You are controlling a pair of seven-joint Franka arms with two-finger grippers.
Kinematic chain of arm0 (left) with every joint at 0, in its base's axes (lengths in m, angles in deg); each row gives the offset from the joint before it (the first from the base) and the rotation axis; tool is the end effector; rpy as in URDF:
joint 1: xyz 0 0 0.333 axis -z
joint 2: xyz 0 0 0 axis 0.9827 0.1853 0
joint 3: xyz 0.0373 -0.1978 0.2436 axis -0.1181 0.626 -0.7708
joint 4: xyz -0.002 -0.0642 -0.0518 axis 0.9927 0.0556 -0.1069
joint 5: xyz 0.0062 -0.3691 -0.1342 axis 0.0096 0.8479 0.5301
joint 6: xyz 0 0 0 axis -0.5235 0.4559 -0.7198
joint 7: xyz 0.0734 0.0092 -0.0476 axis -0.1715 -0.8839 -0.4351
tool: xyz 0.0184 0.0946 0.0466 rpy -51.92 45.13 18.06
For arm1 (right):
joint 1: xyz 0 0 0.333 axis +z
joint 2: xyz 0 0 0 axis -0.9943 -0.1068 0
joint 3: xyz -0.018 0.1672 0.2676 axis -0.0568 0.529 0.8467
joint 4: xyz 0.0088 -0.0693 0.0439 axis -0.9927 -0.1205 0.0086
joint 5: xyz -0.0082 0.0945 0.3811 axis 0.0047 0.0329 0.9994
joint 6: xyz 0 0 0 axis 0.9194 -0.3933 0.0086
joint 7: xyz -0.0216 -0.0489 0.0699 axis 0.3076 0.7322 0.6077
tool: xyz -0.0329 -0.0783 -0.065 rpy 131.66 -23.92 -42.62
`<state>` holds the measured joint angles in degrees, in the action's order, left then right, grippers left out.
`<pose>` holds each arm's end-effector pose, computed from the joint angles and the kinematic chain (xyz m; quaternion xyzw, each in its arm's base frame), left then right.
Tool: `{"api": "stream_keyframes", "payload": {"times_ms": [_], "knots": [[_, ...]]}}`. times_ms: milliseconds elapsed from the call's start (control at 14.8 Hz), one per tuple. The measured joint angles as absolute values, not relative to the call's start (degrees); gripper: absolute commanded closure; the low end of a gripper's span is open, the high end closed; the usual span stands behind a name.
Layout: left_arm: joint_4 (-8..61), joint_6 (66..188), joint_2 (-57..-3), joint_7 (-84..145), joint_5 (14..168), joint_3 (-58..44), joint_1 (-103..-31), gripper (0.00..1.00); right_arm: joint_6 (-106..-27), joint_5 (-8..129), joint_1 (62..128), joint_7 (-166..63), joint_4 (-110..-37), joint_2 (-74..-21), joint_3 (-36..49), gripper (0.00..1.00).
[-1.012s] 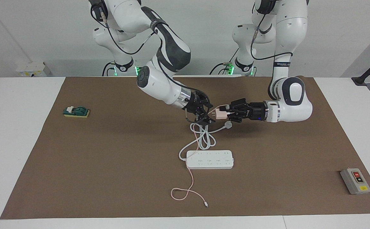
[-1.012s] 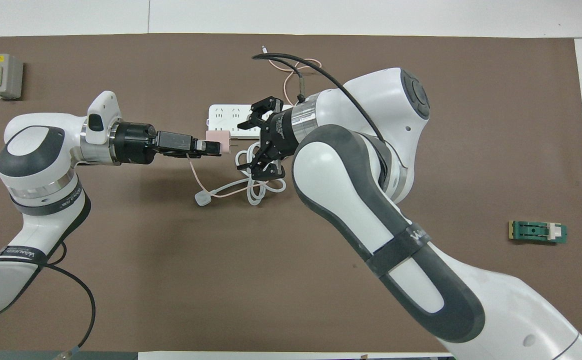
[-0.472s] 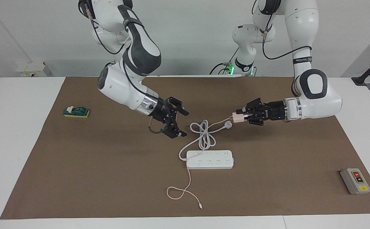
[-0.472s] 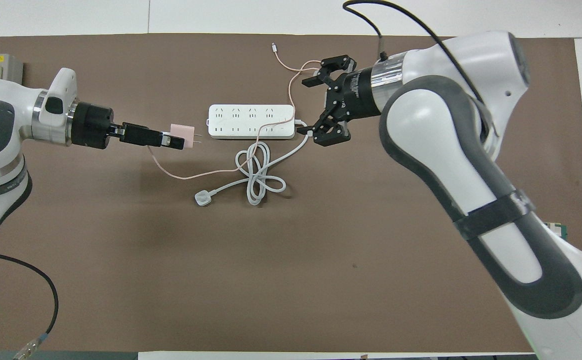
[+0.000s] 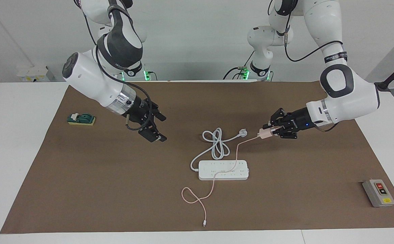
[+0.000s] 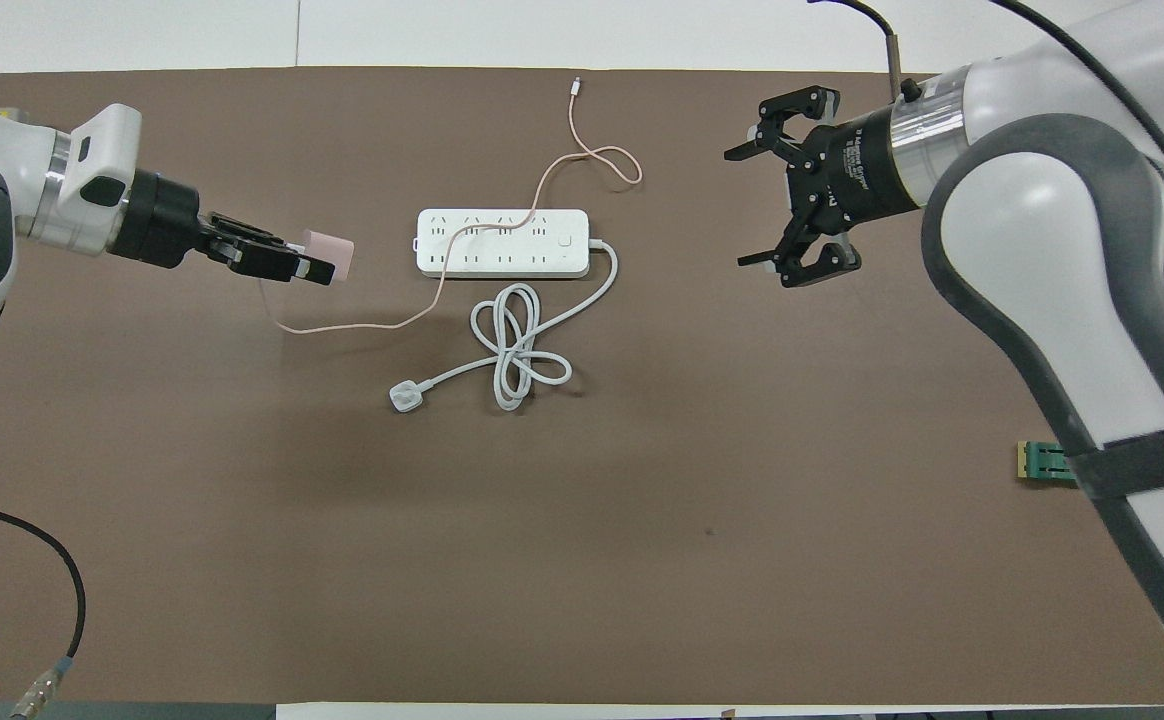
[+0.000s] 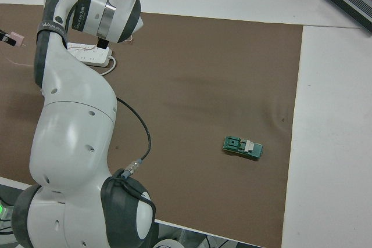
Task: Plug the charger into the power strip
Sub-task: 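Open the right gripper and withdraw it while the left gripper holds charger, then carry the charger with the left gripper to the power strip socket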
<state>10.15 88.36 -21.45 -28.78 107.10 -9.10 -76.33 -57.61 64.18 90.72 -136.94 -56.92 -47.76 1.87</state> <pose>0.6318 -0.0996 0.4437 0.8884 -0.2863 0.0270 0.3578 0.6423 0.1473 0.5254 -0.7488 0.5950 0.1647 0.2413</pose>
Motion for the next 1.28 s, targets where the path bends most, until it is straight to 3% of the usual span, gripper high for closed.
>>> {"api": "stream_keyframes", "payload": {"times_ms": [809, 1281], "knots": [[10.3, 105.8, -20.8, -32.4, 84.5, -8.9, -66.9, 1.0, -40.5, 37.1, 84.9, -74.9, -56.9, -36.1, 1.7, 0.0], [12.3, 113.3, -20.6, -32.4, 76.3, -8.8, -62.1, 1.0, -33.0, 30.0, 84.8, -64.2, -60.1, -29.5, 2.2, 0.0]]}}
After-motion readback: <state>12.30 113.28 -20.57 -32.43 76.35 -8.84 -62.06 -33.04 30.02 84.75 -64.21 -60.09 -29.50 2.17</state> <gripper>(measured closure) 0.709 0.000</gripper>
